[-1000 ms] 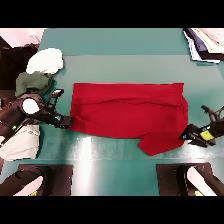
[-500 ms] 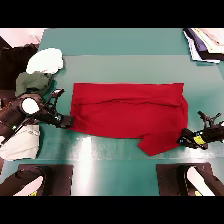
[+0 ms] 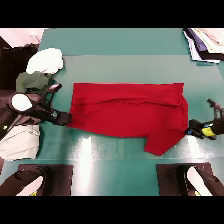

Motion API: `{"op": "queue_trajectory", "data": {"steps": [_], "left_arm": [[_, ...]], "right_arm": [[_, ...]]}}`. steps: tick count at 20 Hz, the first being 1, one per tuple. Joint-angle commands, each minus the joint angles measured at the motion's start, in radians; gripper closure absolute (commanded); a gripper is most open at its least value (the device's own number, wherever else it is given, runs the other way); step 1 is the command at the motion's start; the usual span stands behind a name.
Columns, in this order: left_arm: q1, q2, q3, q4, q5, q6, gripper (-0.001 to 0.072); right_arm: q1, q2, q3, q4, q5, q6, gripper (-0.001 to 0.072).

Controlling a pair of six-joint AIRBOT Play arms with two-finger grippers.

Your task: Fold the shirts.

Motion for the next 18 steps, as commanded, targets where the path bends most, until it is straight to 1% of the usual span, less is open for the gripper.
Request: {"op": "queue_trajectory", "data": {"steps": [1,3,6,8,10,14,18], "left_arm": [[0.001,0.012,0.071,0.008,0.053,0.003,0.0686],[0.001,0.010,0.073,0.008,0.147,0.002,0.0686],[0.001,-0.008,0.073,0.020,0.263,0.001,0.0686],[0.001,-0.031,0.073,0.025,0.328,-0.002,0.0686],[0.001,-0.061,0.073,0.048,0.366,-0.010,0.0686],[0.001,-0.124,0.073,0.141,0.462,-0.095,0.0686],[0.018,-0.190,0.073,0.145,0.571,-0.111,0.0686]], "right_arm": [[0.002,-0.006,0.143,0.002,0.003,0.019,0.0697],[0.032,-0.068,0.220,0.001,-0.027,0.019,0.0697],[0.127,-0.188,0.335,-0.002,-0.095,0.019,0.0697],[0.184,-0.273,0.408,-0.004,-0.158,0.019,0.0697],[0.218,-0.354,0.483,-0.008,-0.203,0.021,0.0698],[0.228,-0.507,0.634,-0.007,-0.214,0.028,0.0697],[0.232,-0.623,0.730,0.001,-0.218,0.027,0.0696]]}}
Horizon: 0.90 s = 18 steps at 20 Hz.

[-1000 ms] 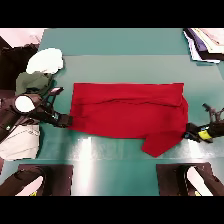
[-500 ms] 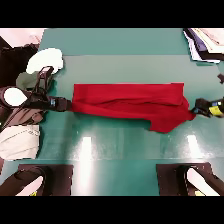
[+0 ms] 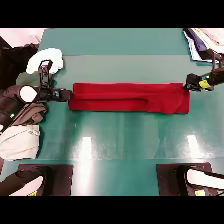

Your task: Fold the shirts.

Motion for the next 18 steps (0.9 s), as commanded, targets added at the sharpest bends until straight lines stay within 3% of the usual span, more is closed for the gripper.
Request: {"op": "queue_trajectory", "data": {"steps": [1,4,5,6,7,9,12,13,14,15,16,18], "left_arm": [[0.008,-0.061,0.001,0.023,0.109,-0.025,0.0686],[0.010,-0.110,0.002,0.022,0.175,-0.087,0.0685],[0.014,-0.122,0.006,0.013,0.197,-0.108,0.0583],[0.014,-0.130,0.008,0.011,0.215,-0.124,0.0356],[0.014,-0.131,0.008,0.007,0.222,-0.129,0.0251],[0.014,-0.131,0.024,0.010,0.201,-0.128,0.0250],[0.014,-0.129,0.097,0.011,0.074,-0.086,0.0251],[0.014,-0.128,0.125,0.009,0.013,-0.068,0.0289],[0.014,-0.128,0.145,0.005,-0.032,-0.055,0.0466],[0.014,-0.128,0.159,-0.005,-0.070,-0.037,0.0641],[0.014,-0.128,0.163,-0.017,-0.085,-0.029,0.0686],[0.014,-0.129,0.163,-0.050,-0.113,-0.015,0.0686]], "right_arm": [[0.015,-0.108,0.090,0.004,-0.013,0.001,0.0696],[0.032,-0.171,0.122,0.005,-0.033,0.001,0.0693],[0.043,-0.187,0.124,0.006,-0.050,0.001,0.0679],[0.050,-0.198,0.124,0.006,-0.064,0.001,0.0504],[0.052,-0.208,0.124,0.016,-0.068,0.001,0.0323],[0.041,-0.217,0.124,0.102,-0.057,-0.009,0.0295],[-0.036,-0.209,0.124,0.211,0.036,-0.098,0.0244],[-0.076,-0.210,0.123,0.214,0.085,-0.110,0.0242],[-0.112,-0.217,0.123,0.216,0.121,-0.132,0.0207],[-0.153,-0.230,0.123,0.215,0.155,-0.142,0.0080],[-0.185,-0.248,0.123,0.218,0.183,-0.149,0.0043],[-0.239,-0.299,0.123,0.260,0.224,-0.172,0.0041]]}}
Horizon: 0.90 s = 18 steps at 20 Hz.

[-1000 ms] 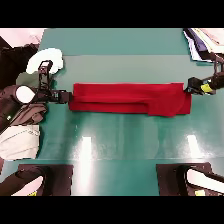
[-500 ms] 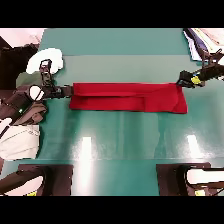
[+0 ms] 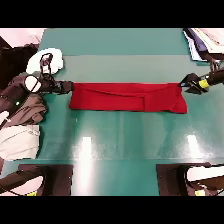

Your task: Fold the shirts.

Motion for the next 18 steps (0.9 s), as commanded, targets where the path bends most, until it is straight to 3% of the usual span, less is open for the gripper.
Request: {"op": "queue_trajectory", "data": {"steps": [1,5,11,15,16,18], "left_arm": [[0.001,-0.001,0.021,-0.047,-0.114,0.033,0.0685],[0.001,-0.001,0.021,-0.048,-0.217,0.051,0.0686],[0.001,-0.001,0.021,-0.076,-0.232,0.051,0.0686],[0.001,-0.001,0.021,-0.079,-0.233,0.051,0.0686],[0.001,-0.001,0.021,-0.082,-0.237,0.051,0.0686],[0.001,-0.001,0.021,-0.084,-0.246,0.051,0.0686]], "right_arm": [[-0.101,-0.071,0.001,0.082,0.100,-0.056,0.0042],[-0.130,-0.151,0.001,0.114,0.071,-0.114,0.0046],[-0.108,-0.246,0.001,0.256,0.076,-0.200,0.0046],[-0.058,-0.254,0.001,0.258,0.068,-0.235,0.0065],[-0.050,-0.254,0.001,0.259,0.057,-0.239,0.0113],[-0.048,-0.253,0.001,0.261,0.047,-0.240,0.0457]]}}
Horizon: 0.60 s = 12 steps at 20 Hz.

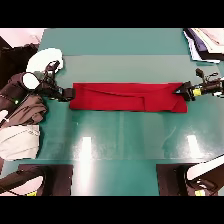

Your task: Fold the shirts.

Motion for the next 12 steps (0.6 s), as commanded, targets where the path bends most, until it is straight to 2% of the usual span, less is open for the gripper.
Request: {"op": "queue_trajectory", "data": {"steps": [1,2,7,12], "left_arm": [[0.001,0.000,0.002,-0.007,-0.007,0.001,0.0686],[0.001,0.000,0.003,-0.014,0.005,0.001,0.0687],[-0.052,-0.098,0.138,-0.092,0.013,0.027,0.0687],[-0.209,-0.361,0.426,-0.093,0.023,0.034,0.0687]], "right_arm": [[0.014,-0.003,0.001,0.031,-0.007,-0.026,0.0617],[0.014,0.002,0.001,0.031,-0.005,-0.026,0.0695],[0.048,0.121,0.001,0.038,-0.034,-0.022,0.0698],[0.179,0.214,0.100,0.039,0.002,0.060,0.0698]]}}
